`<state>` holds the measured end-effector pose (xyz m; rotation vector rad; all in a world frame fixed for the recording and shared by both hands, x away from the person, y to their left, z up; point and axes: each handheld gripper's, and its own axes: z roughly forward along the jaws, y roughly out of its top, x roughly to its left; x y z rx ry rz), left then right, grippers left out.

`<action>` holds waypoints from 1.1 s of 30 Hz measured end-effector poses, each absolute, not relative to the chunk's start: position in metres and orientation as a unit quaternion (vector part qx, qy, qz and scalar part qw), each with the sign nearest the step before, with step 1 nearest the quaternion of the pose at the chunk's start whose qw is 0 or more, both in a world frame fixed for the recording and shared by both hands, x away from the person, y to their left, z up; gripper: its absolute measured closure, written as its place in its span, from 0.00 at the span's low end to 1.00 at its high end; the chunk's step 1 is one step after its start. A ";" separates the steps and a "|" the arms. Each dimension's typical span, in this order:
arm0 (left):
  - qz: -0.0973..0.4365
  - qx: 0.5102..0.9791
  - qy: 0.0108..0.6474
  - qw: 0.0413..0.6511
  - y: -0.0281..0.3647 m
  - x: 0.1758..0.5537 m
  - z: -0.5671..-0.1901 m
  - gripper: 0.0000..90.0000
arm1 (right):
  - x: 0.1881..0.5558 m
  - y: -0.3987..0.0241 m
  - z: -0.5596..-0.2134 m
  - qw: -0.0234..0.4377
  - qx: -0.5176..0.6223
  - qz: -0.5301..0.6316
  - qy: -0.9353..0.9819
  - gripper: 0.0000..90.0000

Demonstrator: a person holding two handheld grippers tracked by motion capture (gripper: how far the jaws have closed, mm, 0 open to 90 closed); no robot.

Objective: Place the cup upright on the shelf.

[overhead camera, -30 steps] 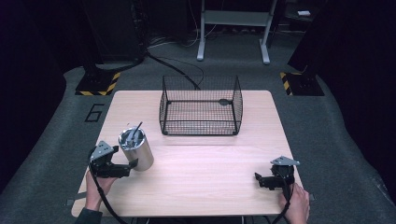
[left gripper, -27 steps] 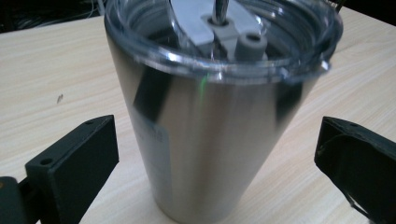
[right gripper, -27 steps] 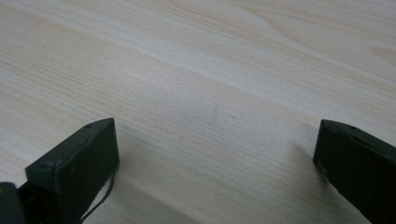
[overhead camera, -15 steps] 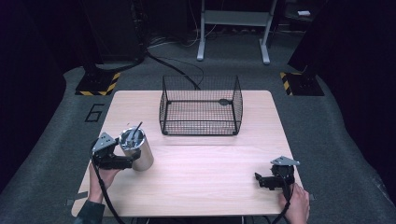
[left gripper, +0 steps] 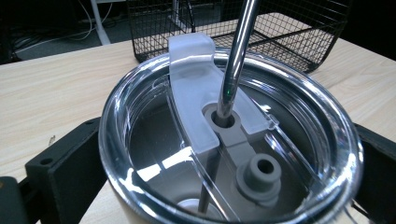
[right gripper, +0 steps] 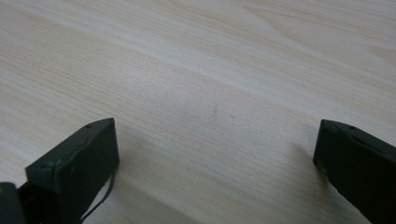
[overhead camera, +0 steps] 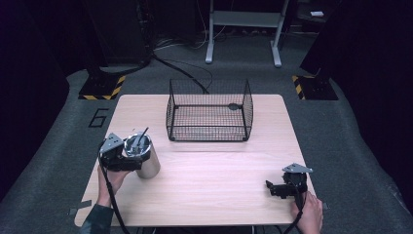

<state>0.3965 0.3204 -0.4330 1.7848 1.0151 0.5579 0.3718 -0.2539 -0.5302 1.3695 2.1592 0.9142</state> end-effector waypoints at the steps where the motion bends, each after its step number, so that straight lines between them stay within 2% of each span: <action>1: 0.228 0.732 0.419 0.487 0.319 0.397 -0.434 0.00 | 0.372 -0.254 -0.530 0.212 0.493 0.329 0.777 0.00; 33: 0.256 0.727 0.420 0.478 0.308 0.406 -0.435 0.04 | 0.372 -0.254 -0.530 0.212 0.493 0.329 0.777 0.00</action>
